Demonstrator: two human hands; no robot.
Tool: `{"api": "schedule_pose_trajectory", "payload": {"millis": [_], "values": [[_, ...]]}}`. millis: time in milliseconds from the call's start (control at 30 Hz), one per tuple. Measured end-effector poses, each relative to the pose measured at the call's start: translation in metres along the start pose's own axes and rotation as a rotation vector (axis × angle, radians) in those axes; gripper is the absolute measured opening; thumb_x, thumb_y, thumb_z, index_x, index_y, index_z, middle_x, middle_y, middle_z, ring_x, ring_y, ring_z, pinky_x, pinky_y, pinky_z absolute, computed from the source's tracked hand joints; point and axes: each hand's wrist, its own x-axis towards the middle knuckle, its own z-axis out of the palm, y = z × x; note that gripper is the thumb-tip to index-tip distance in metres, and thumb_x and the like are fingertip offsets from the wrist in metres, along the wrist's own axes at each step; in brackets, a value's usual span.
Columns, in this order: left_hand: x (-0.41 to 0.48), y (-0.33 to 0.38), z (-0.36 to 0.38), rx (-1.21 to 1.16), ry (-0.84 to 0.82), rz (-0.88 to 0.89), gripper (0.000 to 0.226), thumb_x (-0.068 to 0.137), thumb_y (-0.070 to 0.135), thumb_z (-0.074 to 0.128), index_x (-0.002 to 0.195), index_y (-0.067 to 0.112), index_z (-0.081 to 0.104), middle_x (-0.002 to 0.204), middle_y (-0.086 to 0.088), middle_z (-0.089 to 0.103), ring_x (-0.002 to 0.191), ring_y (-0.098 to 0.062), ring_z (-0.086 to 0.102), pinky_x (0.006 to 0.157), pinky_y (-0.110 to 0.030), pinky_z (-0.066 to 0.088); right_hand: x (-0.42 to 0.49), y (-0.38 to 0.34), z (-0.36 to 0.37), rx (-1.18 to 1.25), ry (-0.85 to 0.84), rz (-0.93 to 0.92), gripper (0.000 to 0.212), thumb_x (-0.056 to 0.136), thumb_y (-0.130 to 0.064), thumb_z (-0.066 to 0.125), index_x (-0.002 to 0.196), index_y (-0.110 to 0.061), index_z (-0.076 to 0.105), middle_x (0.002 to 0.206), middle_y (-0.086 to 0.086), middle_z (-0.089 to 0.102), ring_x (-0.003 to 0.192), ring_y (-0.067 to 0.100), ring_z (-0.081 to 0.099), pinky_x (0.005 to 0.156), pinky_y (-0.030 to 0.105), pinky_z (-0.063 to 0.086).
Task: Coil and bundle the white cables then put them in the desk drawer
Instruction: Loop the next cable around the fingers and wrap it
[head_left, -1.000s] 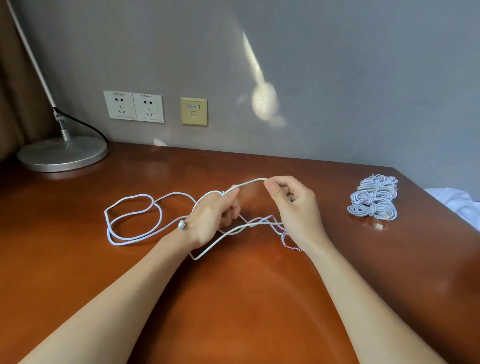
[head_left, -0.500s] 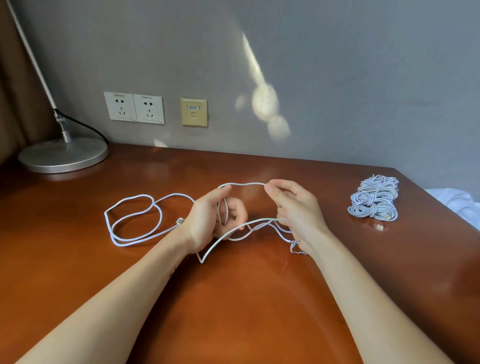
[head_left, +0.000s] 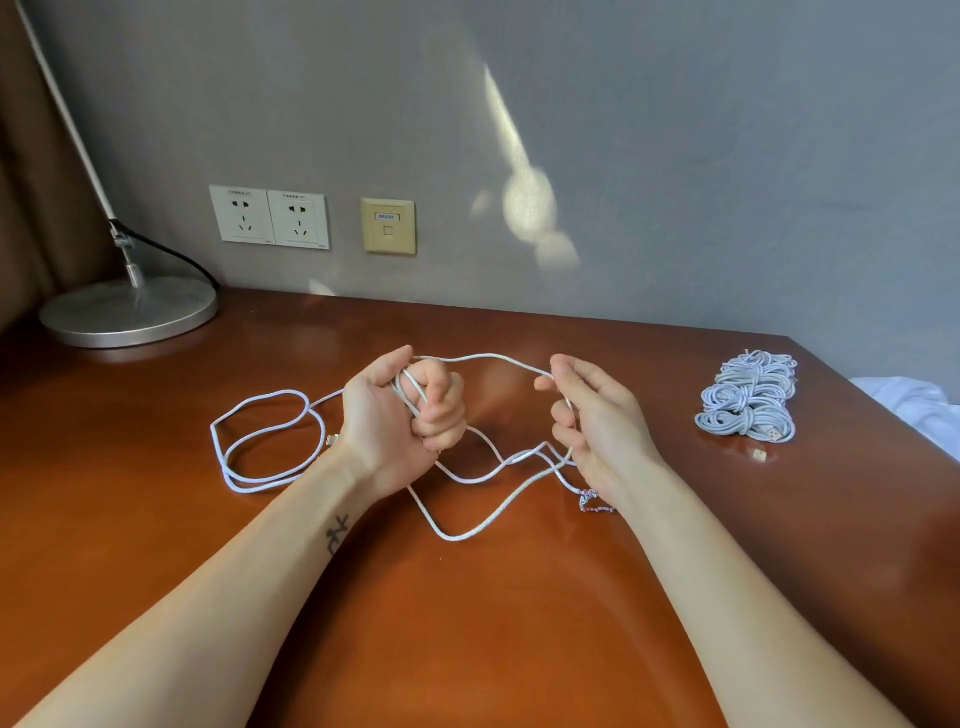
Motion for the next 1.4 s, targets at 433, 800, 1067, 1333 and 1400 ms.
{"api": "schedule_pose_trajectory", "payload": {"millis": [433, 800, 1067, 1333, 1400], "values": [[0.005, 0.014, -0.008, -0.568, 0.27, 0.175, 0.066, 0.108, 0.037, 0.021, 0.117, -0.004, 0.072, 0.069, -0.006, 0.042, 0.056, -0.012, 0.02, 0.052, -0.025, 0.025, -0.006, 0.019, 0.004, -0.854, -0.247, -0.297, 0.012, 0.099, -0.033, 0.066, 0.108, -0.034, 0.074, 0.089, -0.02, 0.073, 0.09, -0.006, 0.068, 0.072, 0.008, 0.053], [0.012, 0.014, -0.011, -0.296, 0.504, 0.215, 0.008, 0.107, 0.017, 0.033, 0.102, 0.014, 0.039, 0.08, -0.01, 0.047, 0.055, -0.013, 0.028, 0.06, -0.027, 0.032, -0.014, 0.013, 0.006, -0.764, -0.46, -0.241, 0.017, 0.096, -0.029, 0.072, 0.112, -0.034, 0.077, 0.085, -0.021, 0.073, 0.086, 0.004, 0.071, 0.074, 0.015, 0.055], [0.018, -0.001, -0.017, 0.647, 0.615, 0.316, 0.057, 0.109, 0.015, 0.035, 0.163, 0.031, 0.024, 0.076, -0.004, 0.048, 0.058, -0.009, 0.037, 0.063, -0.03, 0.037, -0.013, 0.006, 0.007, -0.586, -0.396, -0.234, 0.023, 0.1, -0.018, 0.066, 0.119, -0.029, 0.072, 0.102, -0.011, 0.077, 0.074, 0.003, 0.066, 0.071, 0.023, 0.059], [0.011, -0.012, -0.011, 1.255, 0.408, 0.402, 0.052, 0.113, 0.023, 0.032, 0.163, 0.033, 0.022, 0.084, 0.001, 0.053, 0.069, -0.001, 0.051, 0.074, -0.02, 0.049, -0.011, 0.006, 0.009, -0.316, -0.264, -0.09, 0.024, 0.1, -0.013, 0.066, 0.124, -0.018, 0.065, 0.099, 0.003, 0.079, 0.085, 0.023, 0.078, 0.065, 0.033, 0.063], [0.01, -0.015, -0.013, 1.34, 0.346, 0.417, 0.052, 0.112, 0.026, 0.032, 0.163, 0.033, 0.022, 0.107, -0.005, 0.064, 0.097, -0.01, 0.063, 0.098, -0.032, 0.051, -0.011, 0.004, 0.009, -0.288, -0.235, -0.065, 0.024, 0.1, -0.015, 0.067, 0.123, -0.019, 0.065, 0.099, 0.003, 0.08, 0.075, 0.02, 0.077, 0.062, 0.032, 0.061]]}}
